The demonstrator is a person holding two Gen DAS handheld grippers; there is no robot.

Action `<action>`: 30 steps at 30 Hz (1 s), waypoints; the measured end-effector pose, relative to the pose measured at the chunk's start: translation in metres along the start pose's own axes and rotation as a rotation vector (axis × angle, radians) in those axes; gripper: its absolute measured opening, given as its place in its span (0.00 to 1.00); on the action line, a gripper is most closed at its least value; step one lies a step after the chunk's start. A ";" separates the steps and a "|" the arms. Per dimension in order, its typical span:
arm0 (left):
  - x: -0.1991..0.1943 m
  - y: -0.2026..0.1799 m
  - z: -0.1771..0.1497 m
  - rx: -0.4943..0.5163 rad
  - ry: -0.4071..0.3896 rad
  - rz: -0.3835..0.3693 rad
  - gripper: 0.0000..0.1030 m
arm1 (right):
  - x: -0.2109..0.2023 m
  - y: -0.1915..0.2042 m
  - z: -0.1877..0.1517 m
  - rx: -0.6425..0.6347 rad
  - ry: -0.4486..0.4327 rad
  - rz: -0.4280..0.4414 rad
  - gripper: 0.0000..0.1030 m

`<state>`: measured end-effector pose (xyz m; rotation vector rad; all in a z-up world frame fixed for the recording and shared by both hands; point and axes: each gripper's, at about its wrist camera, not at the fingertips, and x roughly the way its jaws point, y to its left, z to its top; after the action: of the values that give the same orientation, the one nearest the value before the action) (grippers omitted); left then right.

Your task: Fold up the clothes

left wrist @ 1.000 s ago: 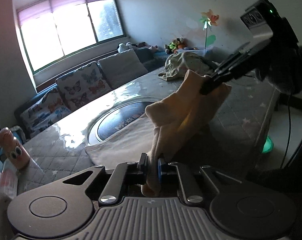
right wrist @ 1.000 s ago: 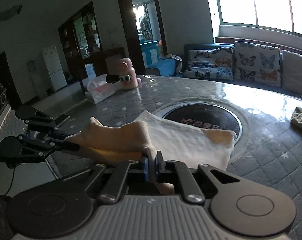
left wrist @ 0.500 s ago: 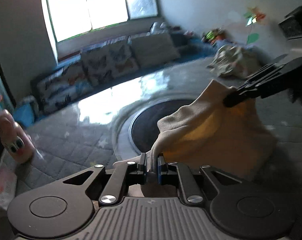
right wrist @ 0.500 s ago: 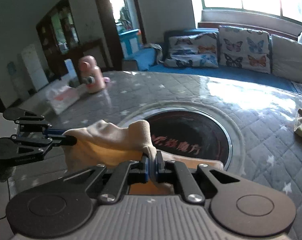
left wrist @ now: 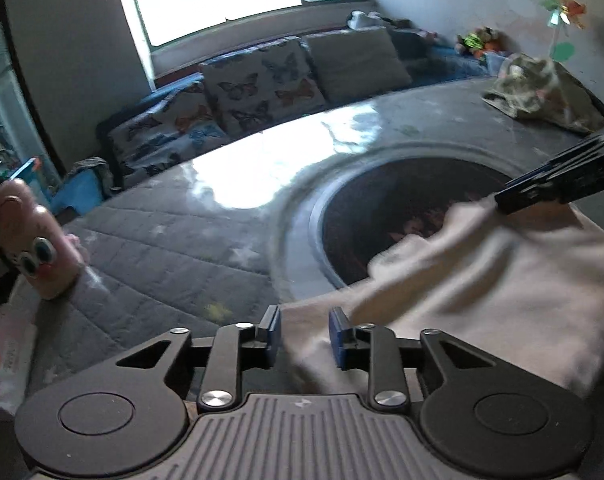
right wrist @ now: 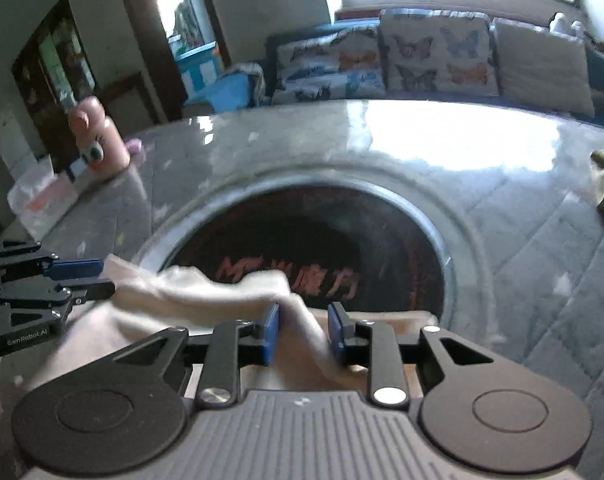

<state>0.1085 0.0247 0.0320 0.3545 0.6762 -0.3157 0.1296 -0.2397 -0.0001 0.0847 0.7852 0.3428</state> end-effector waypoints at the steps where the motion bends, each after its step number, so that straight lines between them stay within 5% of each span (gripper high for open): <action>1: -0.001 0.004 0.003 -0.017 -0.006 0.007 0.29 | -0.006 0.001 0.002 -0.005 -0.025 -0.011 0.26; 5: -0.013 0.007 0.012 -0.059 -0.049 -0.041 0.28 | -0.017 0.012 0.007 -0.022 -0.043 0.043 0.26; 12: -0.004 -0.036 0.021 0.064 -0.006 -0.193 0.26 | 0.012 0.045 0.002 -0.109 0.063 0.093 0.26; 20: 0.036 -0.041 0.028 0.053 0.052 -0.155 0.29 | 0.025 0.041 0.002 -0.094 0.038 0.061 0.25; 30: 0.004 -0.026 0.021 0.029 -0.030 -0.125 0.35 | -0.013 0.025 -0.008 -0.104 0.016 0.011 0.34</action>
<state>0.1122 -0.0078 0.0391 0.3348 0.6661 -0.4492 0.1094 -0.2212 0.0080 -0.0113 0.7817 0.3946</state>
